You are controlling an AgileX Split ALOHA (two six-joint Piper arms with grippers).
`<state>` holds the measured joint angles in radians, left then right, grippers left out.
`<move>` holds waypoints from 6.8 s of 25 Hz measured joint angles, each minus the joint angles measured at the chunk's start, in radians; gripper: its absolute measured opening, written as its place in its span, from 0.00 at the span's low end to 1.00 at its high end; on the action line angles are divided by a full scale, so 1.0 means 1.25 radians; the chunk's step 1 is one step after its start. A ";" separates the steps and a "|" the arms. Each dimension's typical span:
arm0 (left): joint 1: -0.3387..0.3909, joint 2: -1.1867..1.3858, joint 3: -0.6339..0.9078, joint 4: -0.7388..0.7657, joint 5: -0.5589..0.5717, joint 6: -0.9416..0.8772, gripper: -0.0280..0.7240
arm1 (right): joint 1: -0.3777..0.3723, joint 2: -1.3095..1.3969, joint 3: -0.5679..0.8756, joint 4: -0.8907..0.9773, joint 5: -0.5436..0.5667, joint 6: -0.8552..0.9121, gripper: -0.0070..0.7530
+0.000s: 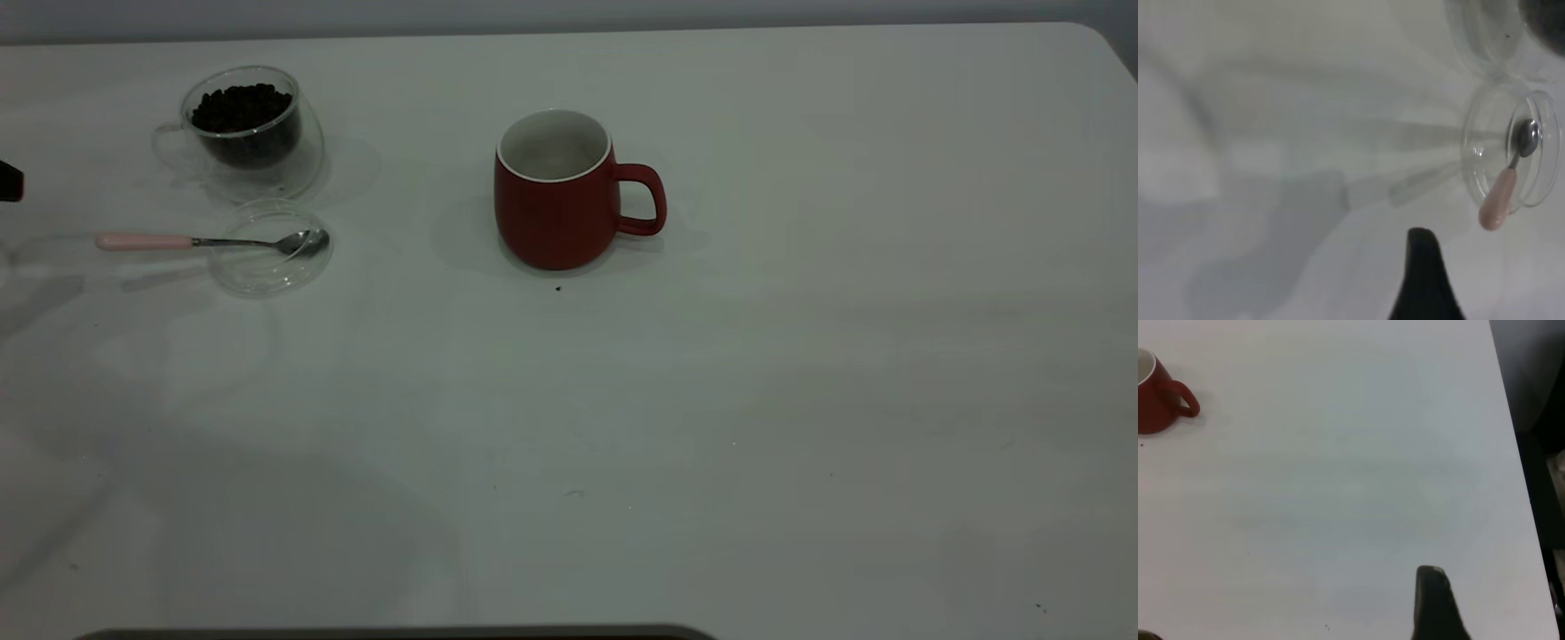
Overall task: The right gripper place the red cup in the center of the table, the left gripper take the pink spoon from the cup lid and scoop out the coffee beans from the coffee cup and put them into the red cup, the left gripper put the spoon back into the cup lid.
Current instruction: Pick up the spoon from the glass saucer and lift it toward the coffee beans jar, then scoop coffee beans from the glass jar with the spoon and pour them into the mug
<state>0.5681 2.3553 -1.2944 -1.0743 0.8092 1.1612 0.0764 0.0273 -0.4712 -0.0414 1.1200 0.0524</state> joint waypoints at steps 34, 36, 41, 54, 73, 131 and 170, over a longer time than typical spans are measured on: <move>-0.128 0.097 -0.009 -0.161 -0.032 0.099 0.71 | 0.000 0.000 0.000 0.000 0.000 0.000 0.65; -0.128 0.097 -0.009 -0.128 -0.032 0.087 0.71 | 0.000 0.000 0.000 0.000 0.000 0.000 0.65; -0.128 0.097 -0.009 -0.076 -0.034 0.061 0.71 | 0.000 0.000 0.000 0.000 0.000 0.000 0.65; -0.128 0.097 -0.009 -0.075 -0.030 0.058 0.36 | 0.000 0.000 0.000 0.000 0.000 0.000 0.65; -0.082 0.055 -0.016 -0.006 0.158 0.058 0.21 | 0.000 0.000 0.000 0.000 0.000 0.000 0.65; -0.082 0.113 -0.142 -0.172 0.157 -0.089 0.21 | 0.000 0.000 0.000 0.000 0.001 -0.002 0.65; -0.077 0.114 -0.143 -0.238 0.268 -0.136 0.21 | 0.000 0.000 0.000 0.000 0.001 -0.002 0.65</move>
<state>0.4723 2.4975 -1.4727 -1.3720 1.1438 0.9917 0.0764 0.0273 -0.4712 -0.0414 1.1209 0.0505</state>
